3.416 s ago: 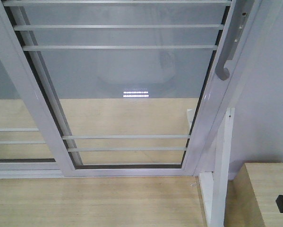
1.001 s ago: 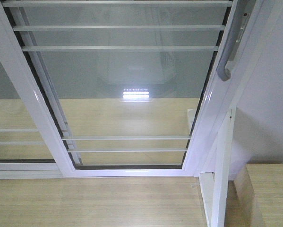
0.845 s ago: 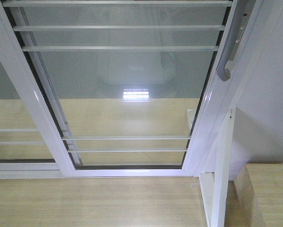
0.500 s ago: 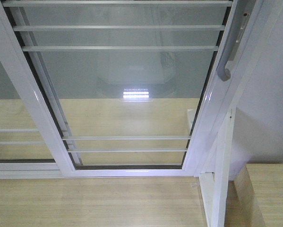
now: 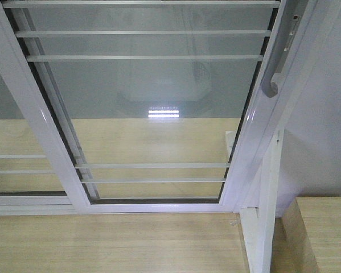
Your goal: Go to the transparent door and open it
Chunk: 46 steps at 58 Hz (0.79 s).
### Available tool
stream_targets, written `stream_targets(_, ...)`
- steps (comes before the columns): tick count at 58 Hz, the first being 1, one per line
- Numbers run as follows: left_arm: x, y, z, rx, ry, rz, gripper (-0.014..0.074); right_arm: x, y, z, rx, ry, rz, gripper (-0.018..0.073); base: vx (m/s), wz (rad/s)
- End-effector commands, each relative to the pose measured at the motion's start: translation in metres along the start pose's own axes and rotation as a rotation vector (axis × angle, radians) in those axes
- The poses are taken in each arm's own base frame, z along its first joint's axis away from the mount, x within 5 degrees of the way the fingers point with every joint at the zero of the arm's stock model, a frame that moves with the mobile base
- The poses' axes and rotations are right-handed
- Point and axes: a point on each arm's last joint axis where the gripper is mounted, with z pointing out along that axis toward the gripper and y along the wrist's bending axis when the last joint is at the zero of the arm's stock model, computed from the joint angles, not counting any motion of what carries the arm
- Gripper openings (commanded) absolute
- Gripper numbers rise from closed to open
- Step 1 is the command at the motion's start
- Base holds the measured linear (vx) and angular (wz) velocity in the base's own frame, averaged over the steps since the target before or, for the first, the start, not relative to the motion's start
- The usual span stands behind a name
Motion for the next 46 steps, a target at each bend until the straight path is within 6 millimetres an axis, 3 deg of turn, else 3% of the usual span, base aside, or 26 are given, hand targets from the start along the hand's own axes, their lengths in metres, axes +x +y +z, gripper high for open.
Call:
stream_targets(1,-0.014,-0.002,-0.001,0.013,-0.063,0.015,0.0204,-0.016,0.0,-0.001,-0.009,-0.087,-0.028,0.0254,0.0,0.0)
stream_targets(9,-0.018,-0.003,-0.001,0.026,-0.107,-0.057,0.0334,-0.019,0.001,-0.001,-0.016,-0.117,-0.043,0.0351,0.0,0.0)
stream_targets(16,-0.019,-0.003,0.001,0.027,-0.115,-0.057,0.04,-0.017,0.003,0.008,-0.031,-0.106,-0.017,0.0363,0.0,0.0)
stream_targets(32,-0.017,-0.003,0.001,0.025,-0.097,-0.057,0.0411,-0.003,0.04,0.053,-0.225,-0.048,-0.054,0.0362,0.0,0.0)
stream_targets(46,-0.017,-0.003,0.001,0.025,-0.091,-0.057,0.0411,-0.006,0.056,0.104,-0.282,-0.089,-0.04,0.0362,0.0,0.0)
